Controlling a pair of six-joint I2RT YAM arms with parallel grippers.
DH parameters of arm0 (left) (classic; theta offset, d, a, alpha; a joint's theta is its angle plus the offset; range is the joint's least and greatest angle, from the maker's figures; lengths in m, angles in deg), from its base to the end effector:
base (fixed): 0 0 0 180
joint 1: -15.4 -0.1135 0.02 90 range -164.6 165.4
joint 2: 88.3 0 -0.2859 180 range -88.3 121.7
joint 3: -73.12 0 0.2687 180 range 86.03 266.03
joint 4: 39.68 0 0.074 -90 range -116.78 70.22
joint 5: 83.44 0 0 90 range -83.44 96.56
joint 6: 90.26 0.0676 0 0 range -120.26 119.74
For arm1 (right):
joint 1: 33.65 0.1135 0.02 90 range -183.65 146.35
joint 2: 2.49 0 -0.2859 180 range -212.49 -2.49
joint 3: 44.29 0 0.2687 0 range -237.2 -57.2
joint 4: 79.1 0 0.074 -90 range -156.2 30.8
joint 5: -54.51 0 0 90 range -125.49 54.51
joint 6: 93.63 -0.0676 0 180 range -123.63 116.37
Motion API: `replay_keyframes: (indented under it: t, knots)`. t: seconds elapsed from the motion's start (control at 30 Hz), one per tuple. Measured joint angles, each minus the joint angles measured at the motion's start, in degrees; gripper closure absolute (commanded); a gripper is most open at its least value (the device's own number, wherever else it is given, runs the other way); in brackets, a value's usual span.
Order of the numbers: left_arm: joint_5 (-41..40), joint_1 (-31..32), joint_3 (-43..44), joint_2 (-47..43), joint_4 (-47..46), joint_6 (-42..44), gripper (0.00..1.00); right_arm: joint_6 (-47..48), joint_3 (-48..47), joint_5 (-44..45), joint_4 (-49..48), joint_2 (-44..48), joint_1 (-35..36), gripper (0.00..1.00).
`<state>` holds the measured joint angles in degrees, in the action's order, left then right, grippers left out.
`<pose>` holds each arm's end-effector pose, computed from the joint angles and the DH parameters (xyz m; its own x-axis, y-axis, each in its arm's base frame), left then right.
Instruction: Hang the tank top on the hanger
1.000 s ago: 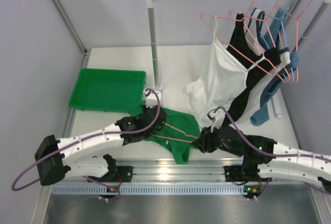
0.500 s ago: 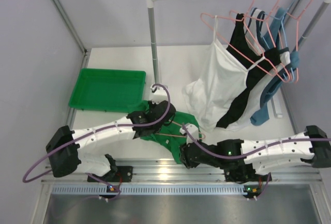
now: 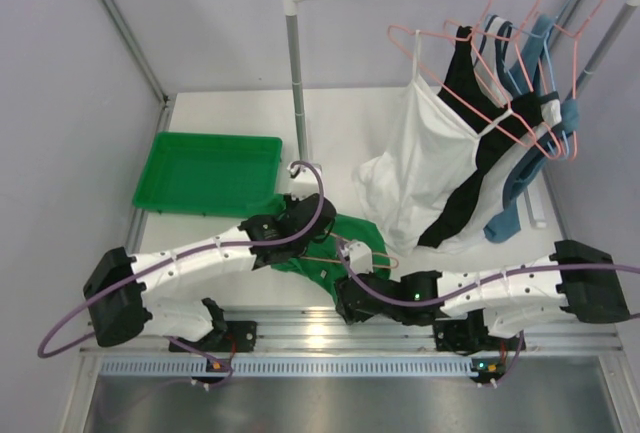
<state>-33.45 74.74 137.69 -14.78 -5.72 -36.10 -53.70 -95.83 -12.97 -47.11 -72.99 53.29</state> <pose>0.1886 -0.2328 0.2602 -0.5266 0.0089 -0.8500 0.1362 0.9879 -0.0740 0.0400 0.2629 0.1897 -0.7241 -0.2752 -0.6325 -0.5520 0.7810 0.2922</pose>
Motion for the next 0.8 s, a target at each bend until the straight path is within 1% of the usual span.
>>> replay_keyframes:
  t: [0.27,0.37,0.4,0.47,0.5,0.53,0.63,0.7,0.73,0.8]
  knots:
    - [0.11,0.00,0.00,-0.72,0.22,0.04,1.00,0.52,4.20,-3.58,-8.11,-2.19,-3.04,0.56]
    - [0.13,0.00,0.00,-1.07,0.39,0.04,1.00,0.46,5.75,-5.05,-11.39,-3.19,-3.56,0.70]
    - [0.15,0.00,0.00,-1.18,0.42,0.04,1.00,0.37,6.51,-5.66,-12.48,-3.39,-3.82,0.80]
    - [0.17,0.00,0.00,-1.40,0.50,0.02,1.00,-0.09,8.04,-6.51,-14.27,-3.37,-4.44,0.90]
    - [0.17,0.00,-0.02,-1.62,0.50,0.02,1.00,-0.50,8.74,-6.75,-14.86,-3.21,-4.85,0.98]
    - [0.24,0.00,-0.04,-1.88,0.59,0.02,1.00,-0.66,9.53,-6.99,-15.26,-2.75,-5.46,1.00]
    - [0.42,0.00,-0.92,-4.22,0.55,0.04,1.00,-1.68,13.92,-8.31,-17.09,2.16,-8.55,1.00]
    - [0.39,0.00,-2.05,-6.69,0.57,0.24,1.00,-2.25,17.64,-9.66,-17.46,8.28,-11.41,1.00]
    - [0.39,0.00,-2.64,-7.89,0.52,0.48,1.00,-2.56,19.58,-10.34,-17.31,12.76,-13.31,1.00]
    - [0.31,0.00,-3.65,-10.25,0.37,0.90,1.00,-2.73,21.53,-11.69,-16.83,19.43,-16.44,1.00]
